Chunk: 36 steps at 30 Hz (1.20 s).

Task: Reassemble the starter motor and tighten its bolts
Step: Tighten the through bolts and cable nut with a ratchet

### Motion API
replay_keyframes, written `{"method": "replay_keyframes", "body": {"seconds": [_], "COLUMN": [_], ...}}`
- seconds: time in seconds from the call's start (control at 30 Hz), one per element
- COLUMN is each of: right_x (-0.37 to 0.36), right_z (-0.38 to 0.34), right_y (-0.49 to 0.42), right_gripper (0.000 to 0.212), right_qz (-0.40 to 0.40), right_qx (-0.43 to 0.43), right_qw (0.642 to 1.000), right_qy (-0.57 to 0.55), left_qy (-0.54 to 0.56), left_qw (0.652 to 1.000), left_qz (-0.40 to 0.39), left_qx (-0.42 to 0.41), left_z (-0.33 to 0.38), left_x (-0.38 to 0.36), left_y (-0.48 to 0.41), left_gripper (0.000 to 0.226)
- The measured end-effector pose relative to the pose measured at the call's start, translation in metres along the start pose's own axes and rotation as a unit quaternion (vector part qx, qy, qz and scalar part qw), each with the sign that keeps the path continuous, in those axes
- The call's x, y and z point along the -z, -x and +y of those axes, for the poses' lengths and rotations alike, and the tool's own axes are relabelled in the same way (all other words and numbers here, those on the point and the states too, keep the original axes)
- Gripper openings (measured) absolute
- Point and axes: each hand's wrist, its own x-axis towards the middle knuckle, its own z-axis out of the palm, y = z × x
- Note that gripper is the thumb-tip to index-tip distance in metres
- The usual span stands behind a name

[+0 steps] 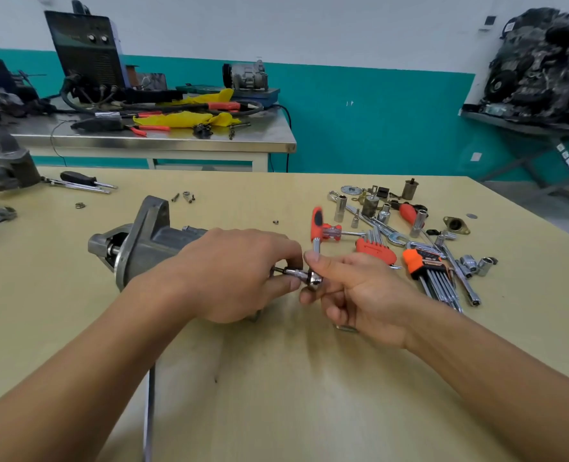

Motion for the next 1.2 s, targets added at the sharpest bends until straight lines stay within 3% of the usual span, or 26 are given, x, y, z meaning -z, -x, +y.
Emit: {"method": "replay_keyframes", "body": {"seconds": [0.03, 0.1, 0.13, 0.2, 0.23, 0.27, 0.3, 0.37, 0.43, 0.5, 0.57, 0.63, 0.7, 0.73, 0.77, 0.83, 0.9, 0.97, 1.03, 1.13, 1.17, 1.2], "right_x": [-0.001, 0.002, 0.004, 0.01, 0.011, 0.01, 0.006, 0.0, -0.005, -0.006, 0.0, 0.007, 0.011, 0.01, 0.007, 0.001, -0.005, -0.006, -0.003, 0.004, 0.006, 0.005], "right_z": [0.001, 0.004, 0.005, 0.006, 0.008, 0.01, 0.011, 0.008, 0.003, 0.004, 0.005, 0.008, 0.01, 0.01, 0.009, 0.002, -0.002, 0.0, 0.004, 0.005, 0.006, 0.006], "right_y": [-0.001, -0.001, 0.0, 0.002, 0.002, 0.002, 0.001, -0.001, -0.002, -0.001, 0.0, 0.002, 0.001, 0.001, 0.001, 0.001, 0.001, 0.001, 0.002, 0.006, 0.007, 0.007], "right_gripper": [0.044, 0.04, 0.033, 0.022, 0.022, 0.023, 0.026, 0.042, 0.049, 0.051, 0.045, 0.022, 0.02, 0.022, 0.025, 0.039, 0.046, 0.046, 0.037, 0.019, 0.019, 0.022], "right_qz": [-0.008, 0.003, 0.022, 0.053, 0.055, 0.055, 0.056, 0.063, 0.046, 0.028, 0.037, 0.055, 0.054, 0.056, 0.06, 0.056, 0.027, 0.019, 0.034, 0.059, 0.059, 0.061], "right_qx": [-0.016, 0.061, 0.138, 0.291, 0.331, 0.335, 0.302, 0.155, 0.014, -0.002, 0.11, 0.276, 0.356, 0.342, 0.291, 0.131, -0.007, -0.024, 0.076, 0.29, 0.325, 0.324], "right_qw": [1.0, 0.996, 0.981, 0.915, 0.892, 0.892, 0.92, 0.982, 0.999, 0.999, 0.984, 0.923, 0.872, 0.881, 0.914, 0.98, 0.999, 0.999, 0.99, 0.913, 0.891, 0.891], "right_qy": [-0.018, 0.058, 0.134, 0.274, 0.303, 0.297, 0.244, 0.09, 0.016, 0.032, 0.133, 0.263, 0.333, 0.323, 0.277, 0.137, 0.02, 0.011, 0.111, 0.28, 0.31, 0.312], "left_qy": [-0.002, -0.004, -0.003, -0.001, -0.001, -0.001, 0.0, 0.003, 0.008, 0.005, 0.008, 0.013, 0.009, 0.011, 0.015, 0.015, 0.005, -0.001, 0.004, 0.004, 0.0, -0.003], "left_qw": [1.0, 1.0, 1.0, 1.0, 1.0, 1.0, 1.0, 1.0, 1.0, 1.0, 1.0, 1.0, 1.0, 1.0, 1.0, 1.0, 1.0, 1.0, 1.0, 1.0, 1.0, 1.0], "left_qz": [-0.002, -0.011, -0.013, -0.014, -0.014, -0.013, -0.011, -0.003, 0.003, -0.005, -0.015, -0.018, -0.013, -0.01, -0.006, 0.0, 0.0, -0.007, -0.015, -0.02, -0.018, -0.015], "left_qx": [-0.002, -0.008, -0.009, -0.006, -0.003, -0.002, -0.003, -0.003, 0.001, -0.002, -0.009, -0.006, -0.002, 0.0, 0.002, 0.004, 0.001, -0.006, -0.007, -0.007, -0.006, -0.004], "left_z": [0.0, 0.001, 0.001, 0.001, 0.001, 0.0, 0.0, 0.001, -0.001, -0.001, 0.0, 0.001, 0.001, 0.0, 0.0, 0.001, 0.0, 0.0, 0.0, -0.001, -0.001, -0.001], "left_x": [0.0, 0.0, 0.001, 0.001, 0.001, 0.001, 0.001, 0.0, 0.0, 0.001, 0.001, 0.002, 0.002, 0.002, 0.002, 0.002, 0.0, 0.0, 0.0, 0.001, 0.002, 0.002], "left_y": [0.0, 0.0, 0.0, -0.001, -0.001, 0.0, 0.0, 0.0, 0.001, 0.0, 0.0, 0.0, 0.001, 0.001, 0.001, 0.001, 0.002, 0.001, 0.001, 0.0, 0.0, 0.0], "left_gripper": [0.018, 0.022, 0.025, 0.029, 0.03, 0.029, 0.028, 0.022, 0.02, 0.02, 0.023, 0.026, 0.028, 0.029, 0.028, 0.026, 0.024, 0.023, 0.024, 0.029, 0.03, 0.03]}}
